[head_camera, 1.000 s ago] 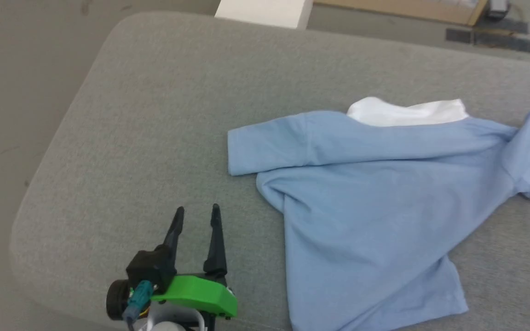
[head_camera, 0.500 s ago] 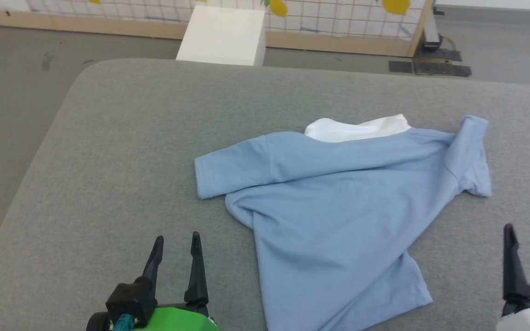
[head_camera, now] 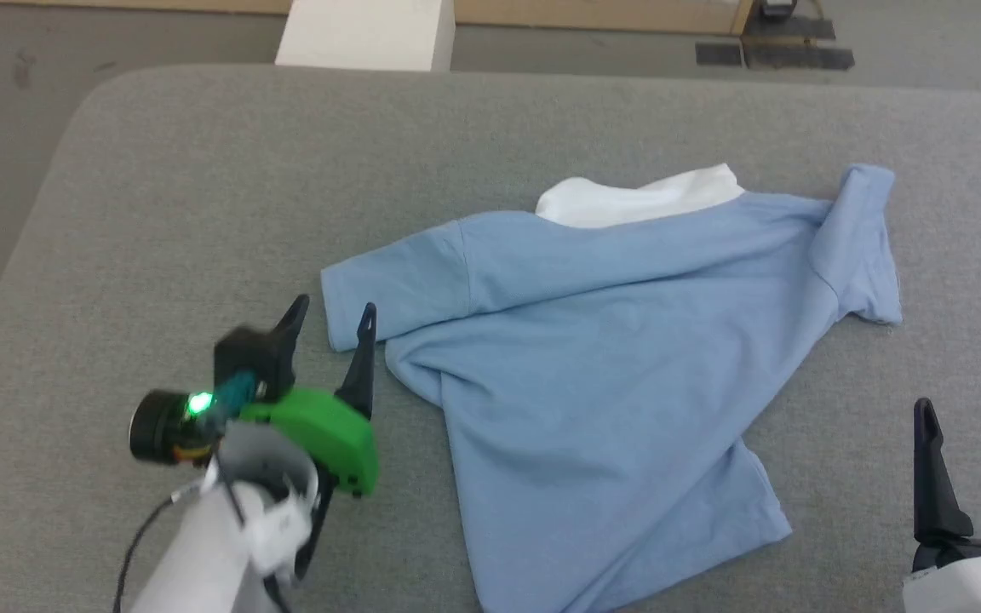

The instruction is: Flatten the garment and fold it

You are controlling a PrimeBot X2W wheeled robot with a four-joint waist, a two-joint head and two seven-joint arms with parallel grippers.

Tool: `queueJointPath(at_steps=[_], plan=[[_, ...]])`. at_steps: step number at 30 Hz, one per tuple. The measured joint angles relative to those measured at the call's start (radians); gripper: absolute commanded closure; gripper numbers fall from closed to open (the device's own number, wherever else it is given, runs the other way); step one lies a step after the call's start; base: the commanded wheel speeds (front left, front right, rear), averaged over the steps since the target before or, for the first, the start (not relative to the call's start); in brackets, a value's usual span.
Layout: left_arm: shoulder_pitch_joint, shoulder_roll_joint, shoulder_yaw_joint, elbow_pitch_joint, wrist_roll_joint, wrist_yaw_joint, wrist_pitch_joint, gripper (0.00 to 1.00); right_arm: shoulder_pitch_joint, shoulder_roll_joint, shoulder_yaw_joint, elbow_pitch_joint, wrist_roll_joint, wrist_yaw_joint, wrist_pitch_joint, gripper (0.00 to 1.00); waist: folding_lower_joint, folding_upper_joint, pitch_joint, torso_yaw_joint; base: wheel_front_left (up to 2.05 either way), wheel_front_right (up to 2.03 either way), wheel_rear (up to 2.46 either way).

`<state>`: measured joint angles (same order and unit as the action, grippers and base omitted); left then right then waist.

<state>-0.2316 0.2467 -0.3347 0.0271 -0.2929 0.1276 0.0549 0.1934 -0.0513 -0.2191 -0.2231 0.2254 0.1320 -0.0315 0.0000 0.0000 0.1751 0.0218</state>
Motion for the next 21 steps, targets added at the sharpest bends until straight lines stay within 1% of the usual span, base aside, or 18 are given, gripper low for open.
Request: queueJointPath(at_steps=[3, 5, 7, 8, 10, 13, 16, 21], plan=[[-0.09, 0.002, 0.001, 0.074, -0.033, -0.023, 0.132, 0.0, -0.012, 0.0, 0.003, 0.003, 0.007, 0.0, 0.0, 0.0, 0.0, 0.0, 0.029, -0.008, 0.0, 0.0, 0.0], [-0.15, 0.01, 0.0, 0.128, -0.072, -0.054, 0.237, 0.0, -0.025, 0.0, 0.008, 0.005, 0.008, 0.0, 0.0, 0.0, 0.0, 0.0, 0.05, -0.015, 0.0, 0.0, 0.0], [-0.206, 0.014, 0.01, 0.164, -0.117, -0.075, 0.323, 0.0, -0.039, 0.0, 0.012, 0.004, 0.009, 0.0, 0.001, 0.0, 0.0, 0.0, 0.069, -0.021, 0.0, 0.0, 0.0], [-0.295, 0.046, 0.032, 0.202, -0.152, -0.094, 0.446, 0.0, -0.058, 0.0, 0.016, 0.002, 0.012, 0.0, 0.005, 0.0, 0.0, 0.0, 0.101, -0.034, 0.0, 0.0, 0.0], [-0.339, 0.075, 0.05, 0.224, -0.184, -0.097, 0.536, 0.0, -0.071, 0.0, 0.017, 0.003, 0.014, 0.0, 0.006, 0.0, 0.0, 0.0, 0.123, -0.046, 0.0, 0.0, 0.0], [-0.363, 0.096, 0.073, 0.239, -0.228, -0.083, 0.648, 0.0, -0.078, 0.0, 0.018, 0.007, 0.023, 0.0, 0.006, 0.0, 0.0, 0.0, 0.154, -0.065, 0.0, 0.0, 0.0], [-0.371, 0.122, 0.081, 0.236, -0.227, -0.051, 0.714, 0.0, -0.085, 0.0, 0.021, 0.012, 0.028, 0.0, 0.003, 0.0, 0.0, 0.0, 0.184, -0.083, 0.0, 0.0, 0.0], [-0.375, 0.132, 0.094, 0.213, -0.228, -0.007, 0.758, 0.0, -0.101, 0.0, 0.02, 0.018, 0.032, 0.0, -0.005, 0.0, 0.0, 0.0, 0.227, -0.108, 0.0, 0.0, 0.0]])
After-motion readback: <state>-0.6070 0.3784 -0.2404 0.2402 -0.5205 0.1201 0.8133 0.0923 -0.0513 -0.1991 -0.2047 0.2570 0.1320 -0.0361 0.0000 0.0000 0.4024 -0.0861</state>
